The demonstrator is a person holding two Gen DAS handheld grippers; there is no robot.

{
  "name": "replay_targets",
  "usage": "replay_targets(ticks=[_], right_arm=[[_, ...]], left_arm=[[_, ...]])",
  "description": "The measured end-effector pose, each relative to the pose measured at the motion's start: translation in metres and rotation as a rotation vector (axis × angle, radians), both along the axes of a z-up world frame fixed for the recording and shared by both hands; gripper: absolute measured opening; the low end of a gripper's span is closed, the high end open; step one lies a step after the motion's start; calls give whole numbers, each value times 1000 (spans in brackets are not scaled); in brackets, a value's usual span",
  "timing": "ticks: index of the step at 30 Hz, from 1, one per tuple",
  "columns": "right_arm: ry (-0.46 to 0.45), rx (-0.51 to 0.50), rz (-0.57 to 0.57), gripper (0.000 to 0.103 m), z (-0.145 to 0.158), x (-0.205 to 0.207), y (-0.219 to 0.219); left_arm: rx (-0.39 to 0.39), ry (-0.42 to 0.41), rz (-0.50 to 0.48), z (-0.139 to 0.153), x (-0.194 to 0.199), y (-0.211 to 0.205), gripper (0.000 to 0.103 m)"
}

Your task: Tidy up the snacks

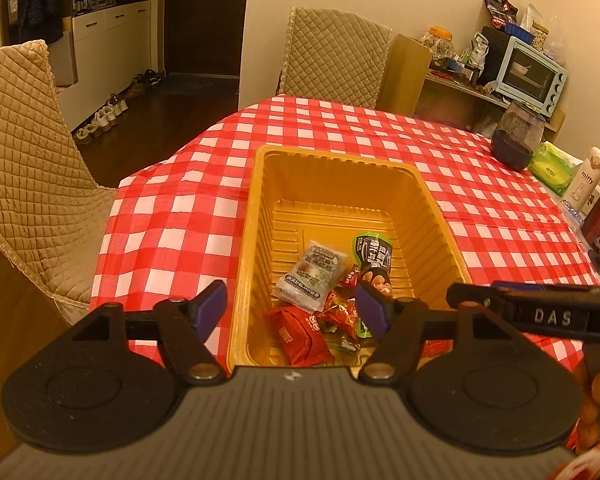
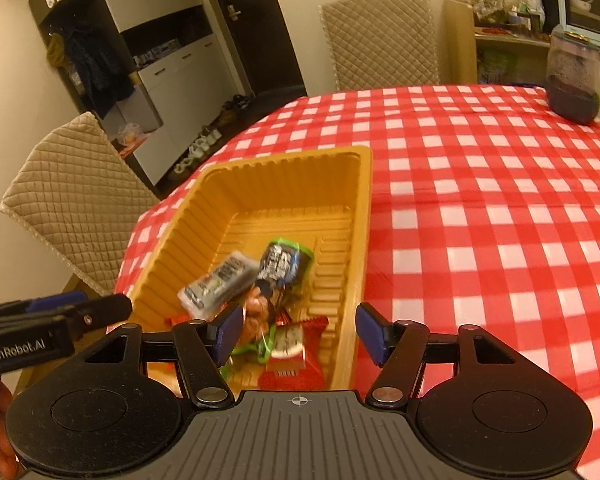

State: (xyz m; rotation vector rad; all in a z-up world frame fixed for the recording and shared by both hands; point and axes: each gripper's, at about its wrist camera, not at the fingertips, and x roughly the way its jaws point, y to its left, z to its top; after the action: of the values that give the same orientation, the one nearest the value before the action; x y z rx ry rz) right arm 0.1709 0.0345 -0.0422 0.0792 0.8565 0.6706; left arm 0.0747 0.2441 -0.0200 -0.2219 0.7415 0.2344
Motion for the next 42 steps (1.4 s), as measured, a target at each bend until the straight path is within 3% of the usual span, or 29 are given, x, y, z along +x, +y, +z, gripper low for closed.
replay_targets(ticks=[18, 27, 42], right_arm=[[-30, 0, -35, 75, 38, -48, -41], [-60, -8, -55, 82, 57, -76, -63], [-81, -25, -104, 91, 75, -123, -108]], left_arm=[[23, -27, 50, 34, -45, -18, 103], [49, -37, 95, 52, -75, -31, 103], [63, -27, 74, 71, -116, -73, 103]])
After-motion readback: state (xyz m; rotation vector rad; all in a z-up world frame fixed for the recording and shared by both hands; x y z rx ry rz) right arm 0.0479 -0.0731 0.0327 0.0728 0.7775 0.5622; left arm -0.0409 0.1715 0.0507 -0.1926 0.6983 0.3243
